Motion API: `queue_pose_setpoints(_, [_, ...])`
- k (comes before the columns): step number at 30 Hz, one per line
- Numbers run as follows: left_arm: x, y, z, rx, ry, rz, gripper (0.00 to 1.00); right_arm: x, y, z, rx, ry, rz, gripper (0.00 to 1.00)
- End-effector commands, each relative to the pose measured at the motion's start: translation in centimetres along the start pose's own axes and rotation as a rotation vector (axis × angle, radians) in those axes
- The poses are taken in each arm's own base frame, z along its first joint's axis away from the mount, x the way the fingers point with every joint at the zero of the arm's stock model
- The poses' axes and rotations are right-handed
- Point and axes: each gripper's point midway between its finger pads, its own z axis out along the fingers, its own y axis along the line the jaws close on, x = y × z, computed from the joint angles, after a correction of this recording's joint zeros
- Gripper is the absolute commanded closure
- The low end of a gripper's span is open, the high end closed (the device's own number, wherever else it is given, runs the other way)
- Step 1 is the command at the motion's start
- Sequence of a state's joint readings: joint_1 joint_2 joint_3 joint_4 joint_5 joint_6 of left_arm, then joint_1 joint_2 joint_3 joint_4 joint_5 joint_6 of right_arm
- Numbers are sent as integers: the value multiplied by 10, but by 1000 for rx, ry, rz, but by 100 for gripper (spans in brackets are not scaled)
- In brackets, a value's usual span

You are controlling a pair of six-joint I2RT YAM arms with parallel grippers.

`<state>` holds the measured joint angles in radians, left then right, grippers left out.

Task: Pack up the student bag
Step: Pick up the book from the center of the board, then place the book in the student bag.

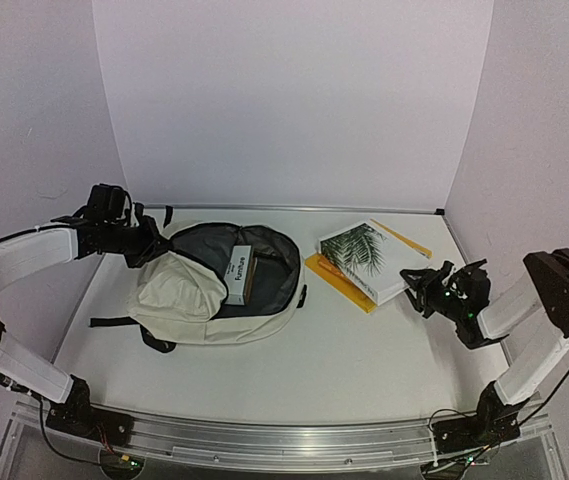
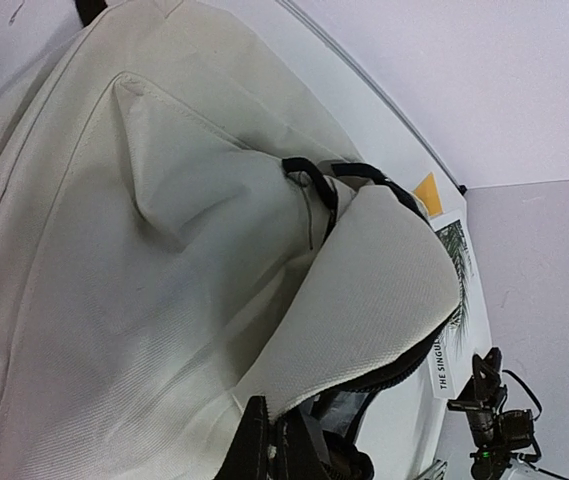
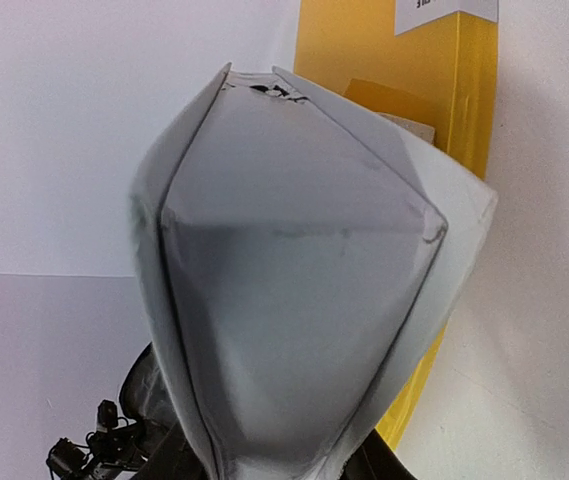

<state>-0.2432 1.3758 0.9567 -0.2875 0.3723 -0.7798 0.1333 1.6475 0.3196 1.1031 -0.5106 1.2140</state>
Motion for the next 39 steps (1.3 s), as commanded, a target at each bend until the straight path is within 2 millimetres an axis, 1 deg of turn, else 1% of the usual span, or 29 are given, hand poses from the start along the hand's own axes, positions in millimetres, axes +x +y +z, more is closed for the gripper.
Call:
queue_pose_setpoints(1, [-17,-42,-21,113,-43,98,100,-15,72,-20,-220,-67,-67,63])
queue_pose_setpoints(3, [-19,-56,-26,167,-41,141,100,-17,96,-27,-270,-71,-101,65])
queue_pose_setpoints(4, [-19,-62,-28,189,-36,164,100,-18,104,-28,-275,-70,-118,67])
queue_pose_setpoints(6, [-19,-76,-33,234,-23,211,100,-21,120,-30,-259,-64,-167,70])
queue_pose_setpoints(7, [-20,-83,-35,257,-16,229,100,-21,120,-29,-218,-55,-197,70])
queue_pose_setpoints(8, [-20,-90,-38,285,-8,253,100,-25,132,-32,-218,-62,-234,71])
queue_pose_setpoints(9, [-19,-98,-41,313,1,276,100,-25,134,-32,-180,-53,-266,73])
queue_pose_setpoints(10, [-20,-105,-44,335,5,295,100,-28,148,-36,-185,-58,-302,74])
queue_pose_setpoints(14, [-20,-123,-51,396,23,353,100,-23,176,-46,-186,-9,-366,76])
queue_pose_setpoints(19, [-21,-144,-59,473,51,388,100,-2,201,-55,-261,97,-343,80])
queue_pose_setpoints(22, [-22,-155,-61,505,63,402,100,16,215,-55,-300,166,-342,80])
queue_pose_setpoints(26, [-20,-167,-65,542,73,427,100,44,229,-47,-332,249,-350,80])
queue_pose_setpoints(31, [-18,-172,-64,556,78,443,100,79,246,-34,-369,336,-357,81])
queue_pose_setpoints(34, [-17,-176,-65,566,80,452,100,97,246,-24,-368,380,-349,80])
queue_pose_setpoints(39, [-9,-189,-71,615,101,494,100,117,237,-5,-357,417,-345,79])
